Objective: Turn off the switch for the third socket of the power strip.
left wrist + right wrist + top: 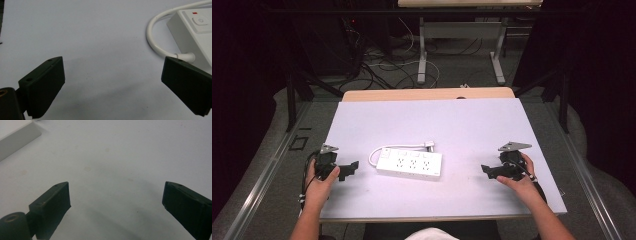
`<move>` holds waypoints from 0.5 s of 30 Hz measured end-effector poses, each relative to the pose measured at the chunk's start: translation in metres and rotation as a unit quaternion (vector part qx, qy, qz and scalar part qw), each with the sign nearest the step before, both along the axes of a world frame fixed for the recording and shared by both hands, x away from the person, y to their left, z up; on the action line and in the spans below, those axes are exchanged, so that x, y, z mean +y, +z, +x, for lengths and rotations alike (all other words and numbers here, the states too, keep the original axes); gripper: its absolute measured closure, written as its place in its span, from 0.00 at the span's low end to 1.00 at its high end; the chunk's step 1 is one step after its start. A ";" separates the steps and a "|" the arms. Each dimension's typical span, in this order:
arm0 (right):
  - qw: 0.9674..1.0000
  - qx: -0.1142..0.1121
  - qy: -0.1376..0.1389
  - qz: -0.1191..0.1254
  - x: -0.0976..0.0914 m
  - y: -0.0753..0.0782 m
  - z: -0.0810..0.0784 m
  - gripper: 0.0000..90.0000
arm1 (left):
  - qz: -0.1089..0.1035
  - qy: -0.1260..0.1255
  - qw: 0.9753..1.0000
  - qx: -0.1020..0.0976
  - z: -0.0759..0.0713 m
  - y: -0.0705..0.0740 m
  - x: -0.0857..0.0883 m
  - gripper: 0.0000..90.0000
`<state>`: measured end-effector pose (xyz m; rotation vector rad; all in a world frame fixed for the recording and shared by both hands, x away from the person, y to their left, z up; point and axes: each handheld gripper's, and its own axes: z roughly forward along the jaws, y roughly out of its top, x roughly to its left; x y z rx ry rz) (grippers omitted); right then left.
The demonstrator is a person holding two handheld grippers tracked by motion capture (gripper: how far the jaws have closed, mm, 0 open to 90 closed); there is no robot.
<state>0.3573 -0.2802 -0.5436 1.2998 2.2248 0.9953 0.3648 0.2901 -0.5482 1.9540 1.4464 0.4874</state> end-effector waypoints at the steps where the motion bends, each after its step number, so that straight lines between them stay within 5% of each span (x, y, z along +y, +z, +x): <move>1: 1.000 -0.001 0.000 -0.001 0.000 0.000 0.000 0.08 | 0.002 -0.002 1.000 0.000 0.000 0.000 0.001 0.05; 15: 1.000 0.000 -0.002 -0.001 -0.001 0.000 0.001 0.08 | 0.000 0.001 1.000 0.005 0.001 -0.005 0.004 0.06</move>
